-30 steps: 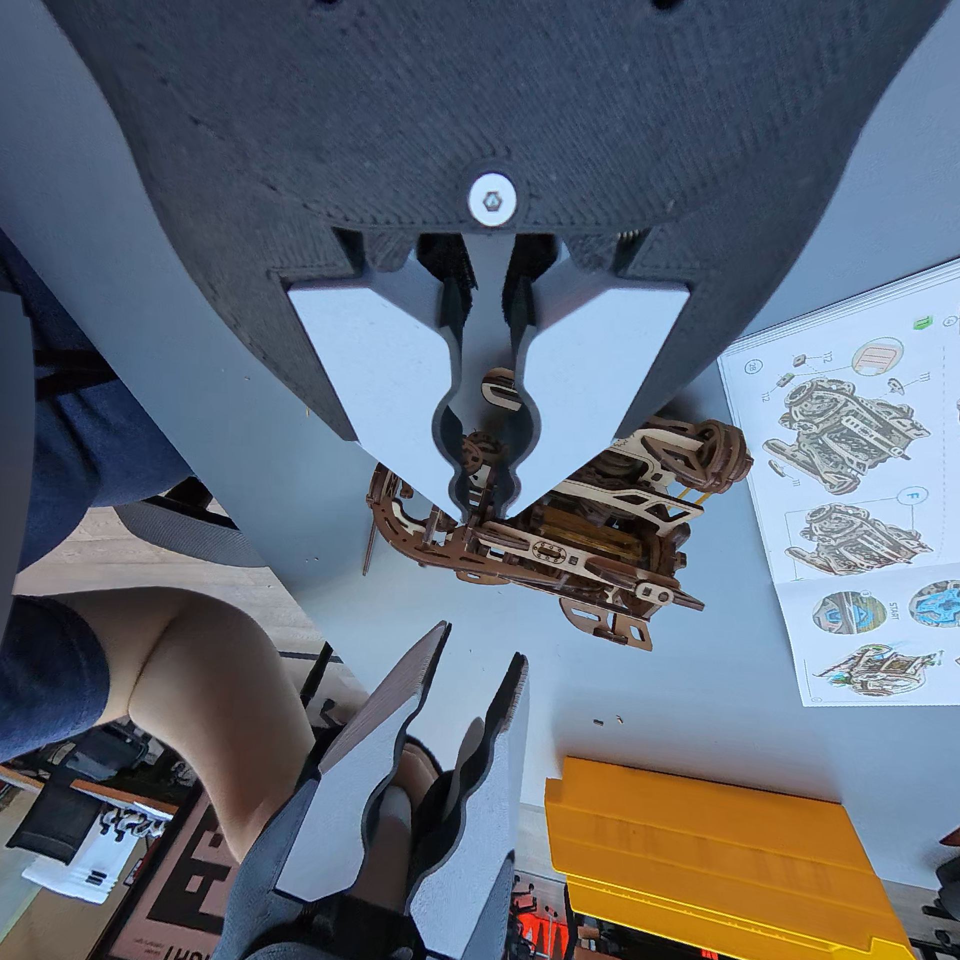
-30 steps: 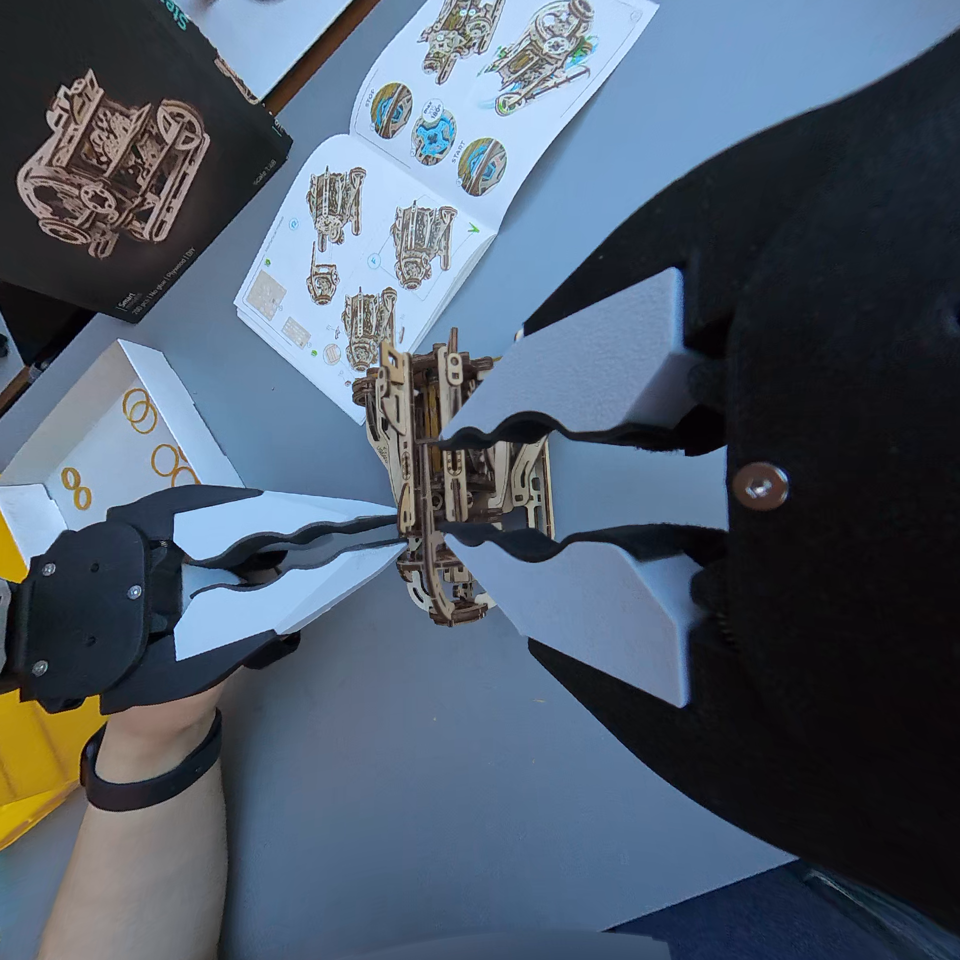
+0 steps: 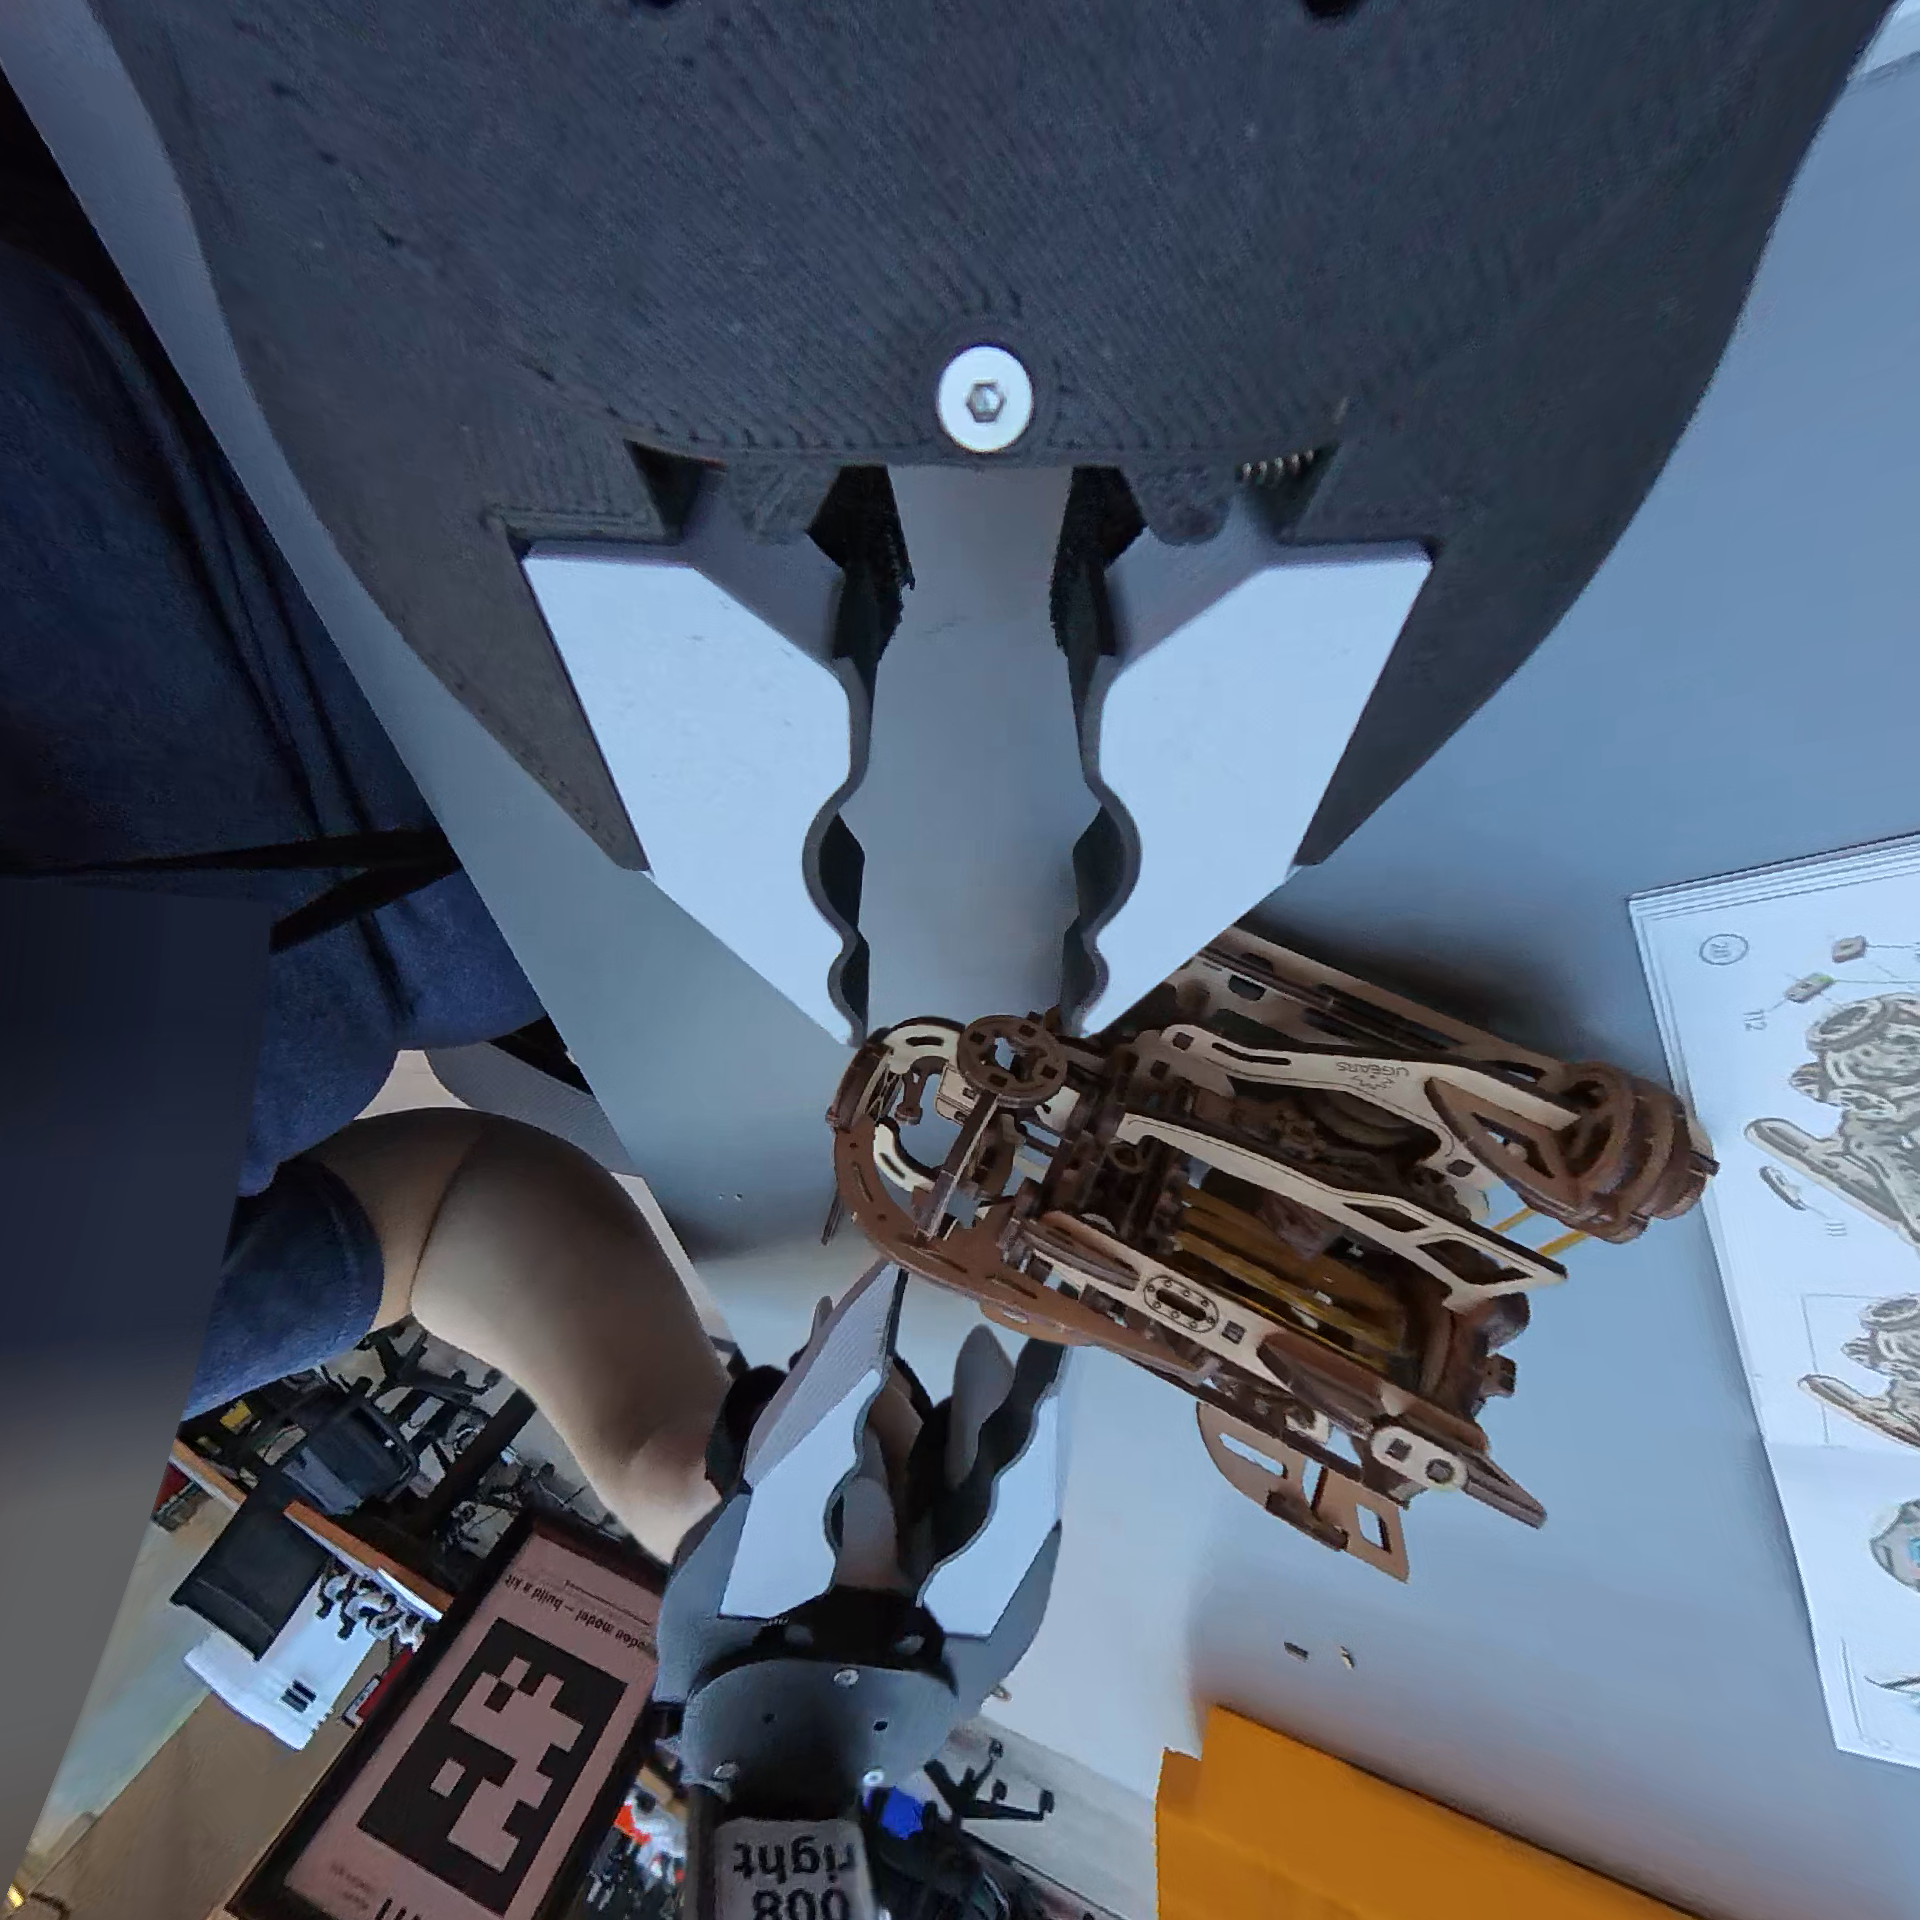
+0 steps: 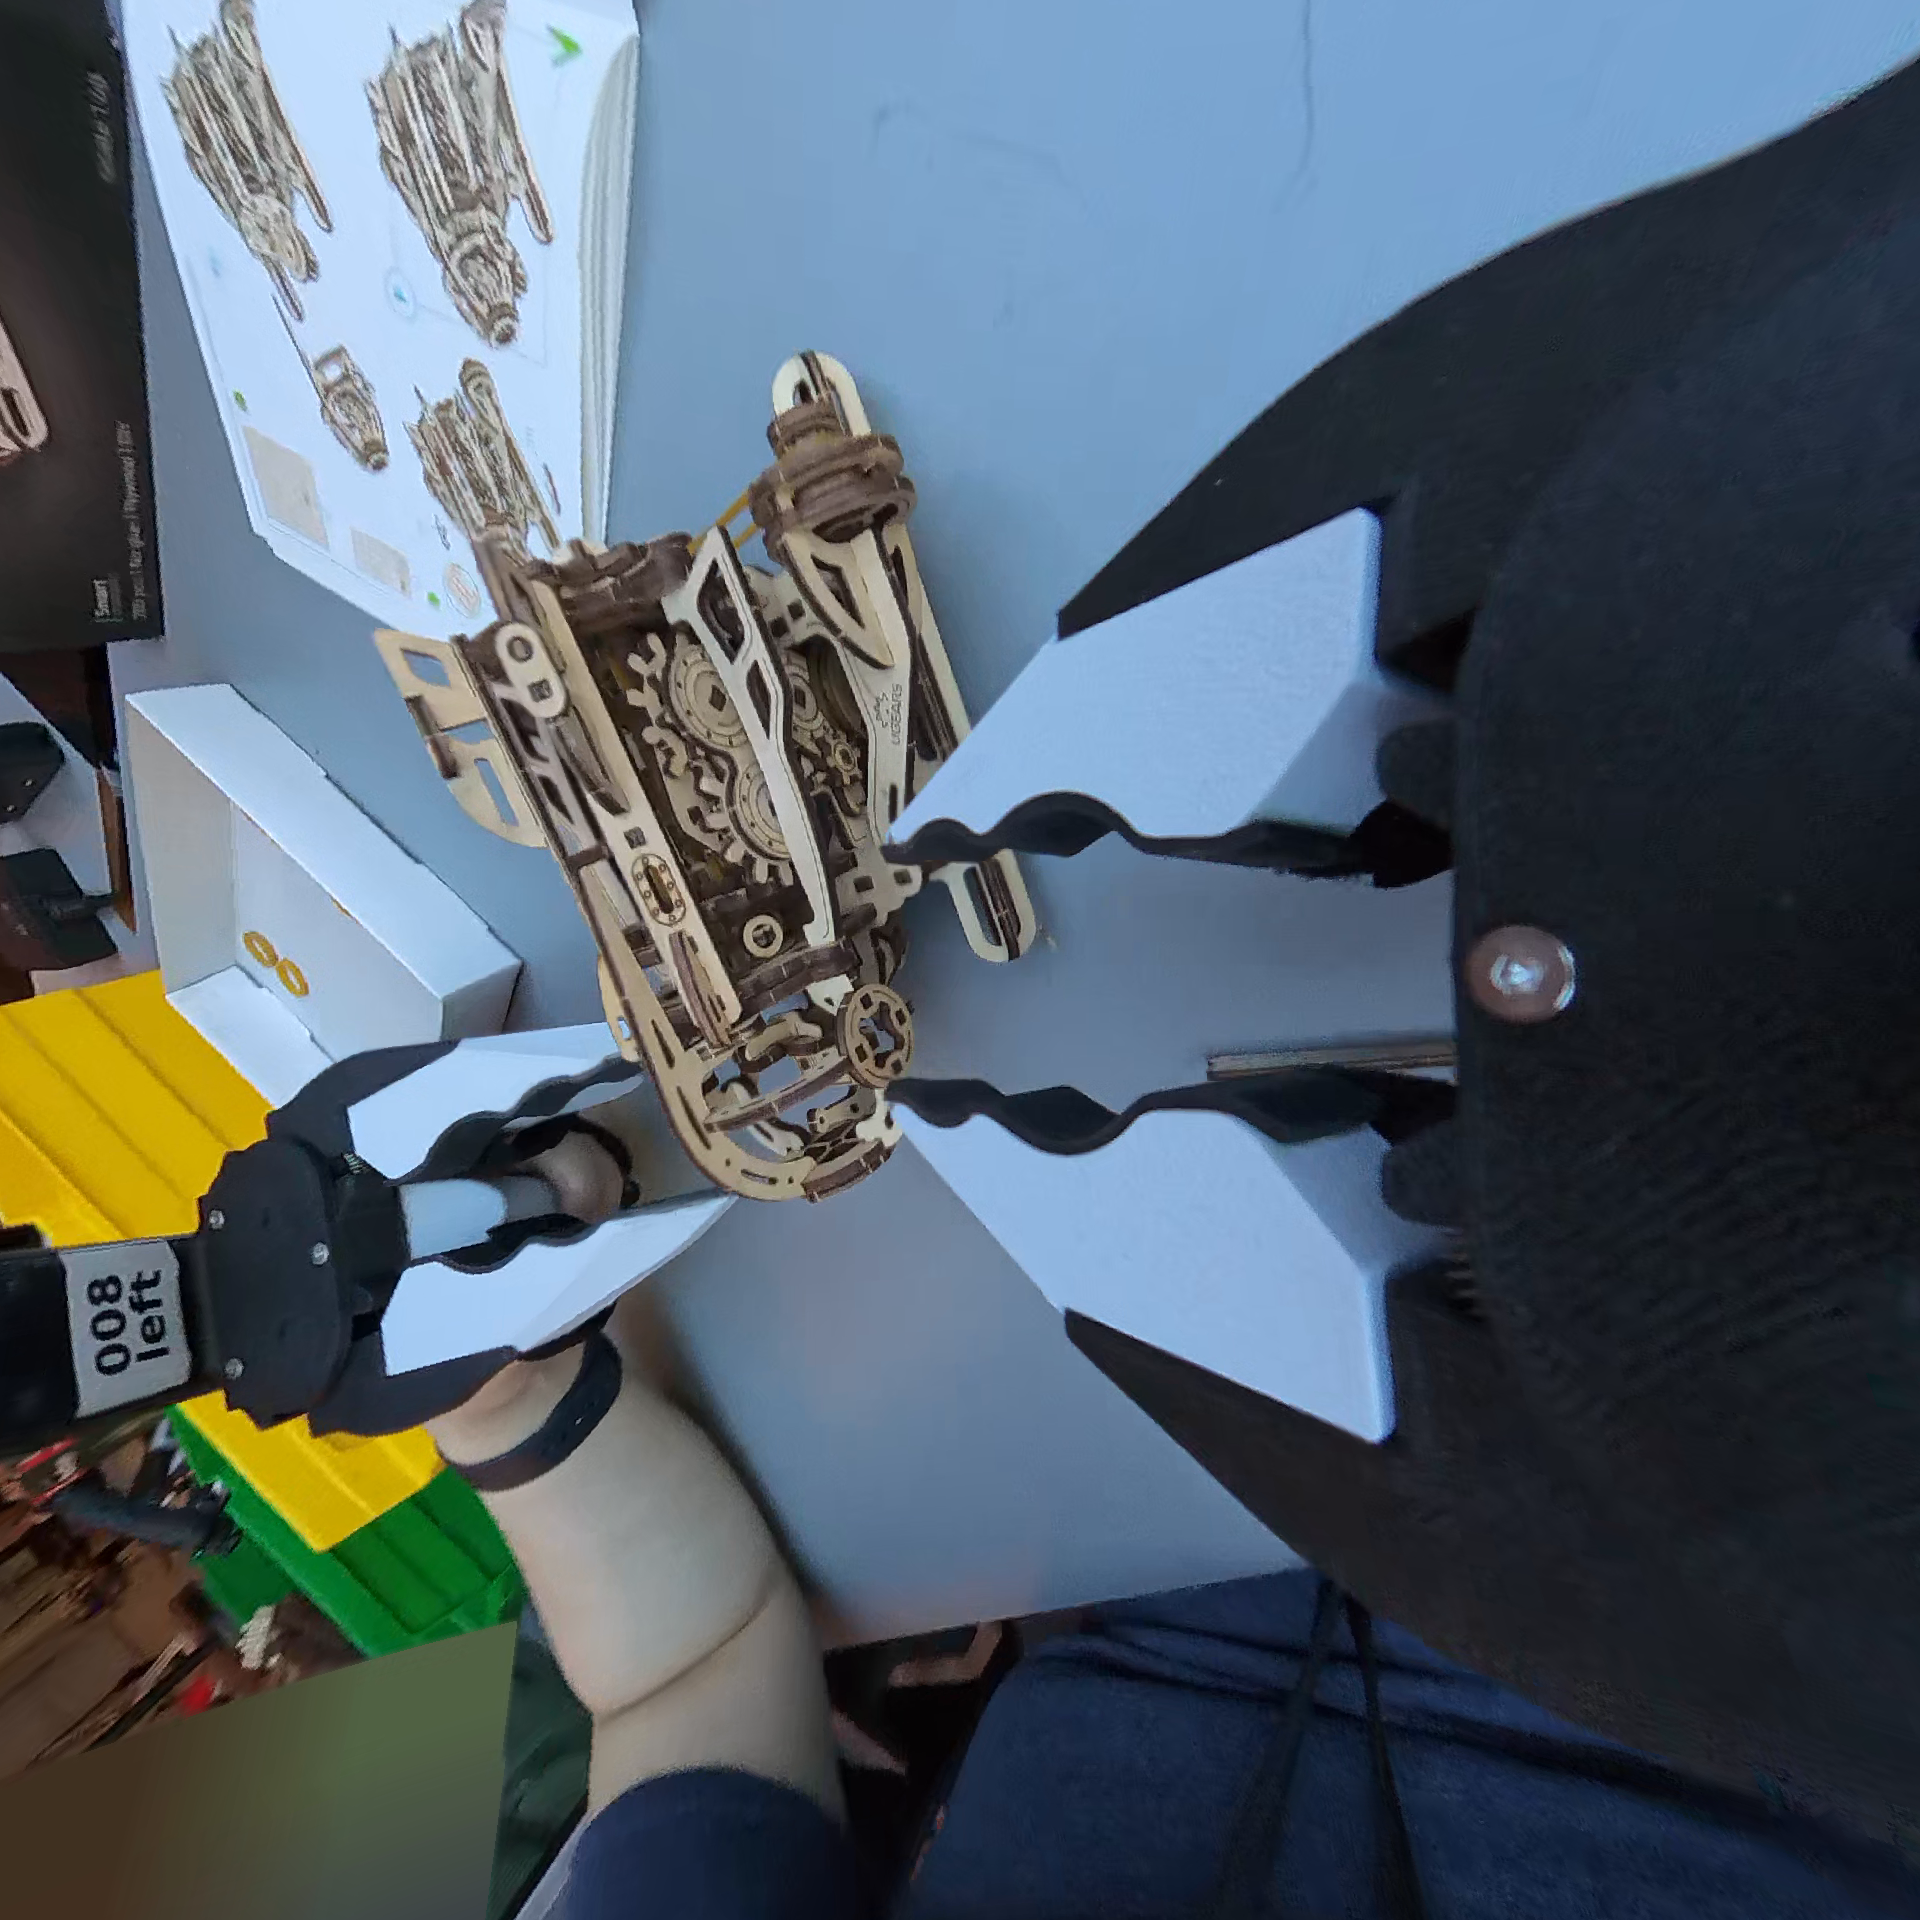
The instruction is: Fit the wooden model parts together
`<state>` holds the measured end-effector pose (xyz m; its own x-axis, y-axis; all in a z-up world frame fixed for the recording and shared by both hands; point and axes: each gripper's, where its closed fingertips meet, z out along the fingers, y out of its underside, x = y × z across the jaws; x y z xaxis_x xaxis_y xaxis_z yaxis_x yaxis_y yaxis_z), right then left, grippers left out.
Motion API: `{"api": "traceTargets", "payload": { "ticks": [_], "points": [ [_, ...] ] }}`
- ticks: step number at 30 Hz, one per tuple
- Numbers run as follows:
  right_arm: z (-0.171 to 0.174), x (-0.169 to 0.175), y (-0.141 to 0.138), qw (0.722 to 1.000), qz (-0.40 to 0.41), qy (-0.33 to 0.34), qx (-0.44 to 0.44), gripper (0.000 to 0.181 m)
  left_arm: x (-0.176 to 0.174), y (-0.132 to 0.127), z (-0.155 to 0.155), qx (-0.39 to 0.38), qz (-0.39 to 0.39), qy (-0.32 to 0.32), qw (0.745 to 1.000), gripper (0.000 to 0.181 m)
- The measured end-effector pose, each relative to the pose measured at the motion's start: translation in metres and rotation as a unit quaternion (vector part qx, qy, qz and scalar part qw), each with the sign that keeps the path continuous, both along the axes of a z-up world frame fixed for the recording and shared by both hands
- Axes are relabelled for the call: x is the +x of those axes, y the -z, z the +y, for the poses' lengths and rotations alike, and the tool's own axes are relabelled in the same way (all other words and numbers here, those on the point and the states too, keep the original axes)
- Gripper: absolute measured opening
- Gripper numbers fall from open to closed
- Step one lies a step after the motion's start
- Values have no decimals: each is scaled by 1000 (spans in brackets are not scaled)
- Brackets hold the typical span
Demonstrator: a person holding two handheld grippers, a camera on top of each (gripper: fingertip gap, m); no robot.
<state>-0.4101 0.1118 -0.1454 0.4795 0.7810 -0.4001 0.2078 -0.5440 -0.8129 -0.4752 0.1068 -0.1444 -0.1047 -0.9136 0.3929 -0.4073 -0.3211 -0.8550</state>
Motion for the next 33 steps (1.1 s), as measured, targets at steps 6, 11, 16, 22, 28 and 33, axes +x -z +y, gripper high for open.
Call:
{"api": "traceTargets", "payload": {
  "ticks": [6, 11, 16, 22, 28, 33],
  "points": [
    [-4, -9, 6, 1000, 1, -19, 0, 44, 5, -3, -5, 17, -12, -13, 1000, 35],
    [-7, -18, 0, 998, 40, -43, -16, 51, 10, -5, -12, 15, -18, -8, 1000, 38],
    [-15, -21, 1, 997, 32, -72, -12, 59, 11, -5, -15, 17, -19, -16, 1000, 41],
    [-21, -10, -2, 994, 24, -102, -15, 65, 23, -8, -31, 19, -24, -6, 1000, 42],
    [-15, 2, -2, 992, 23, -120, -27, 65, 42, -5, -41, 24, -18, 10, 999, 40],
    [-6, 13, -1, 993, 4, -120, -19, 64, 62, -5, -46, 25, -17, 18, 999, 40]
  ]
}}
